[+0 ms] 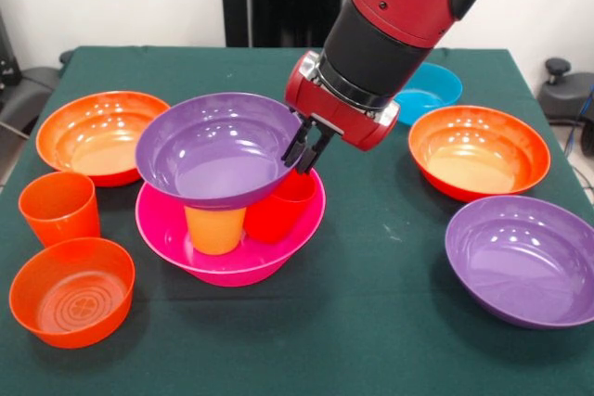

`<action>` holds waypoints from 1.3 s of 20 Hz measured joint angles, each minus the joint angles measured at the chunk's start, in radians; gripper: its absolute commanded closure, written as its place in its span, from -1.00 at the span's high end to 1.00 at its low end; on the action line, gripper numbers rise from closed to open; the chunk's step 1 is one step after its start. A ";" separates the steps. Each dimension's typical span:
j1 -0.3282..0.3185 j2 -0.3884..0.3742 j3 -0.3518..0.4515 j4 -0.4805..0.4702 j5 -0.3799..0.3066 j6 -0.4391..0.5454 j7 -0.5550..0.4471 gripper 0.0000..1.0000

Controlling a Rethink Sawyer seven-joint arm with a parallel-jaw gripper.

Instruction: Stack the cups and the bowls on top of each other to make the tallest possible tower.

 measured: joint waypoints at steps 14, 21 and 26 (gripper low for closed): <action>-0.016 0.000 0.002 -0.002 0.000 0.020 0.000 -1.00; -0.027 0.000 0.005 -0.021 0.000 0.040 0.000 -1.00; -0.035 -0.001 0.009 -0.030 0.000 0.064 0.000 -1.00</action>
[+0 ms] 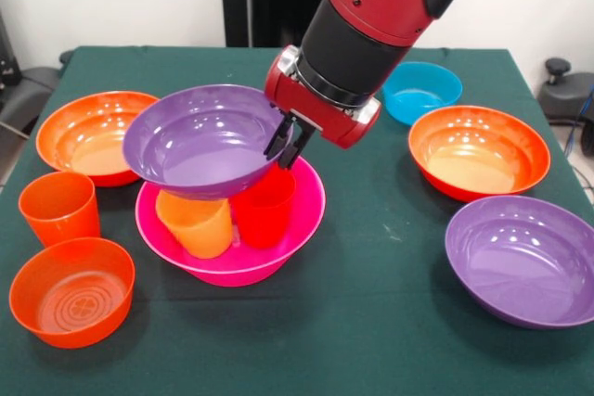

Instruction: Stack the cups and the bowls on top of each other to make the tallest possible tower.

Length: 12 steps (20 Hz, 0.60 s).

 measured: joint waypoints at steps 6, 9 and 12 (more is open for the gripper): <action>-0.002 -0.001 0.005 0.000 0.000 0.036 0.000 -1.00; -0.002 -0.002 0.008 0.000 0.000 0.051 0.000 -1.00; -0.002 -0.005 0.012 0.000 0.000 0.058 0.000 -1.00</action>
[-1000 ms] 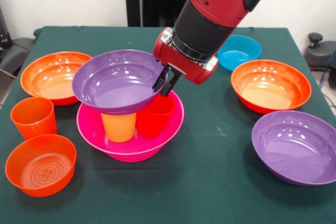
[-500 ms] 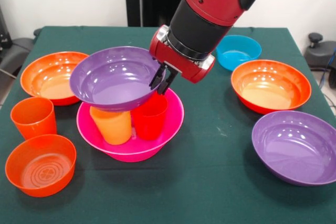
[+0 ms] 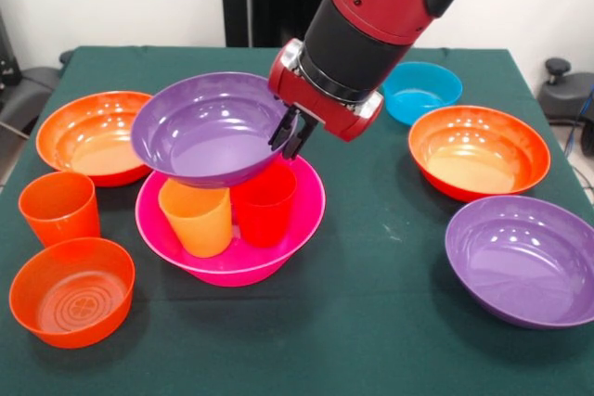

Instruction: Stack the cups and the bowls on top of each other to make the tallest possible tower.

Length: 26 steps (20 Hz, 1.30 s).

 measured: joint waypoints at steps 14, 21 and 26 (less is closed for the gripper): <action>0.000 -0.022 0.024 0.000 0.000 0.002 0.000 -1.00; 0.000 -0.022 0.034 0.000 0.000 0.002 0.000 -1.00; 0.000 -0.022 0.039 0.000 0.000 0.002 0.000 -1.00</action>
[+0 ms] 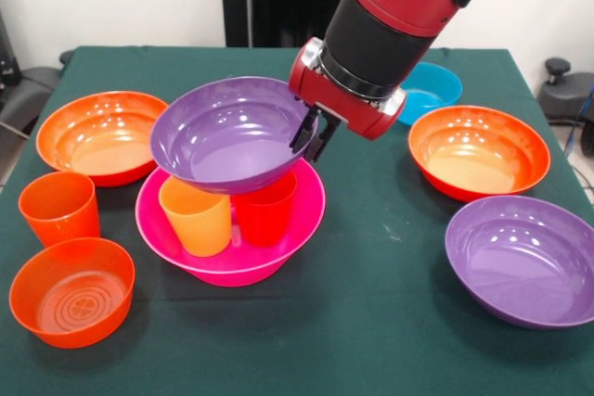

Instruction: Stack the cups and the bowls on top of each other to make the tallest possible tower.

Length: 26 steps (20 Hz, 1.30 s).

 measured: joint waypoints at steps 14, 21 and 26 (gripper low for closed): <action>0.000 0.008 0.000 -0.001 0.000 0.000 0.000 -1.00; 0.000 0.011 0.000 -0.004 -0.006 0.000 0.000 -1.00; 0.001 0.013 0.000 -0.011 -0.023 0.000 0.000 -1.00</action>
